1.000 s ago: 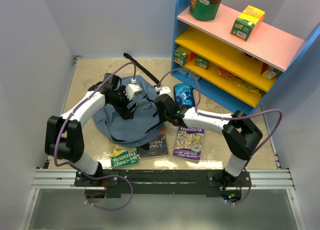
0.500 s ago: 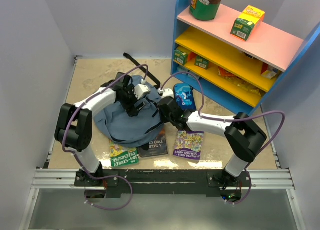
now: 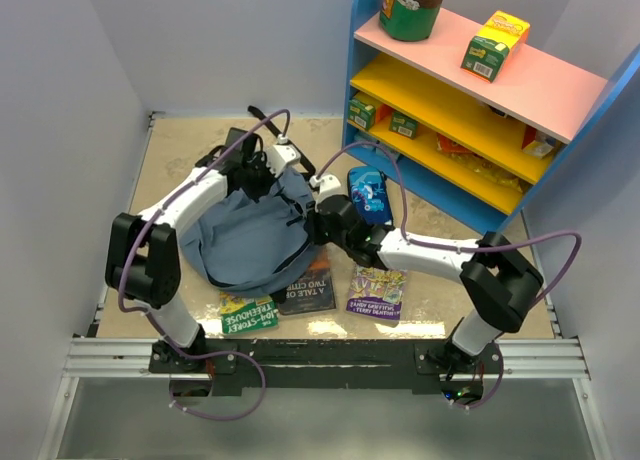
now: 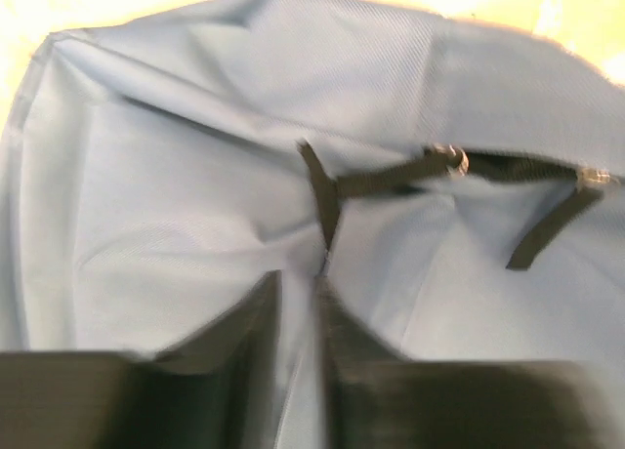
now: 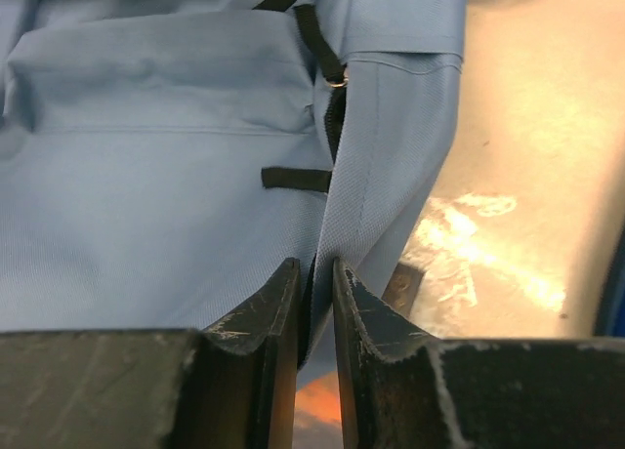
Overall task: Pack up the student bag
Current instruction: Adjust the student bag at the center of the board.
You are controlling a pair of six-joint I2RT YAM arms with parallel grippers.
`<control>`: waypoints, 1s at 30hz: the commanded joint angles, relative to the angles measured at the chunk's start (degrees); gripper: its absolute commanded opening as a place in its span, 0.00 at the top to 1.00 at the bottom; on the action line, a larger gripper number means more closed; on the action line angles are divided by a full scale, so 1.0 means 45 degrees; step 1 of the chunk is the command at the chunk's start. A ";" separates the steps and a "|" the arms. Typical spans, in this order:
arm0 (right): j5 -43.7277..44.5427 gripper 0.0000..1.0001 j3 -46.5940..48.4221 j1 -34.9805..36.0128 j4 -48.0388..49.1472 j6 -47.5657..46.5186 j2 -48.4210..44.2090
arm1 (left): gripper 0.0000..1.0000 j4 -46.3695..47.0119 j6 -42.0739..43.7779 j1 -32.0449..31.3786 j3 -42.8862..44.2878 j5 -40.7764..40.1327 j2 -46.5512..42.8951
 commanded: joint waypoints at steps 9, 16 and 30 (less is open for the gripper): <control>0.1281 0.75 -0.2596 0.1469 0.2628 0.0239 -0.0703 | 1.00 -0.0567 -0.0568 0.1152 0.0993 0.0703 -0.0702; 0.1536 0.74 -0.2520 0.1469 0.2804 0.0279 -0.0547 | 0.88 -0.3107 0.1986 0.1153 -0.0118 0.3206 -0.1151; 0.1712 0.73 -0.2363 0.1586 0.2843 0.0025 -0.0507 | 0.69 -0.1822 0.2187 0.1036 -0.1526 0.2603 -0.0605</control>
